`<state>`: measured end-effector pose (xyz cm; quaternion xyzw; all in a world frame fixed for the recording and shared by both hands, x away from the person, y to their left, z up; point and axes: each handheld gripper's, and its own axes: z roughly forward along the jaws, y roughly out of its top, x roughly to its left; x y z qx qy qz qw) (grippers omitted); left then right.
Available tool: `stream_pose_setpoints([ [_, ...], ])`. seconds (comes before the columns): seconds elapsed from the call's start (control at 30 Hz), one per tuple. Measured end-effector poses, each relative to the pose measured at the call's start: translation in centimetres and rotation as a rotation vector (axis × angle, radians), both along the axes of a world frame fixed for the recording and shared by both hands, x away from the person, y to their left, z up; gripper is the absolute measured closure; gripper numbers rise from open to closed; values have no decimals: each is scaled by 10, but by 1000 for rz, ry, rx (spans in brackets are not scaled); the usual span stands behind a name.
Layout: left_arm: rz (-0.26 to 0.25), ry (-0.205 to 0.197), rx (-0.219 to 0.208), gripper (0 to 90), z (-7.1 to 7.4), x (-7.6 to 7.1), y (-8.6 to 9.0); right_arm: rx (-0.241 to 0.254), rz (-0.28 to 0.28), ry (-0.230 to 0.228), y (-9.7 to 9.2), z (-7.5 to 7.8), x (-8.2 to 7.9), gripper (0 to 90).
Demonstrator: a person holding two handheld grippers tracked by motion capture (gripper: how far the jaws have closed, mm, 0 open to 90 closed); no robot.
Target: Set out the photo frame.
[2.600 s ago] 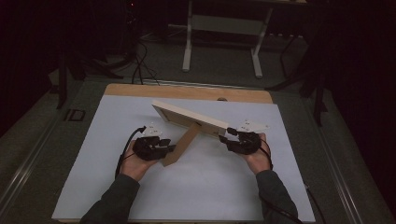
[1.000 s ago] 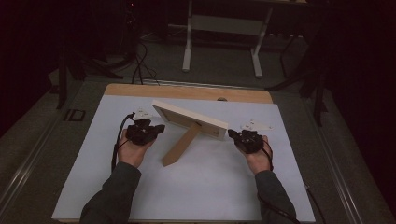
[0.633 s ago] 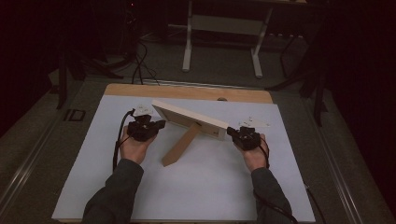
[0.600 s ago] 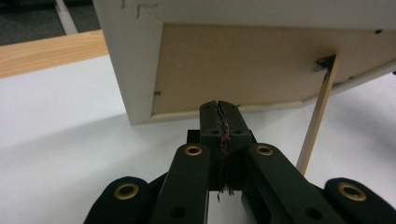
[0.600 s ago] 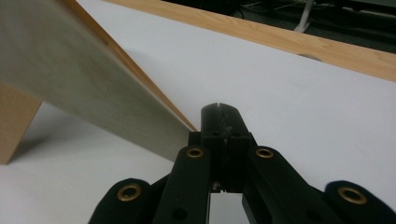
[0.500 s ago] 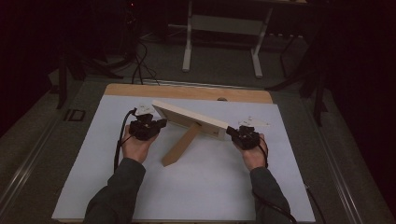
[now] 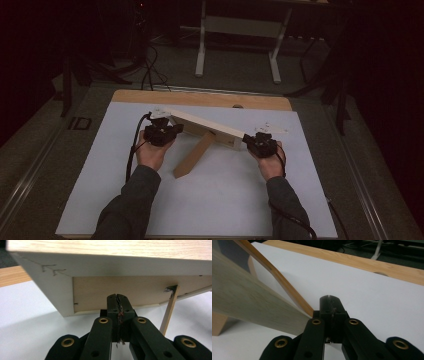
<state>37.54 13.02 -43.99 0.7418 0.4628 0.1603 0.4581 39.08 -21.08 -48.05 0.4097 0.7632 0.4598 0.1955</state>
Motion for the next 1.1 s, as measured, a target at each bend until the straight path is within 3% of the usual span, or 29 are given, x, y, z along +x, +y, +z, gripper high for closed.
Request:
stream_pose_setpoints([
  [0.27,-7,-4,-13,900,4,1,-6,20,5,10,-1,0,0,899],
  [0.6,-19,-1,21,900,9,2,-19,20,10,7,-4,0,-3,899],
  [1.1,-23,12,26,900,9,5,-24,16,23,6,-5,1,-5,899],
])
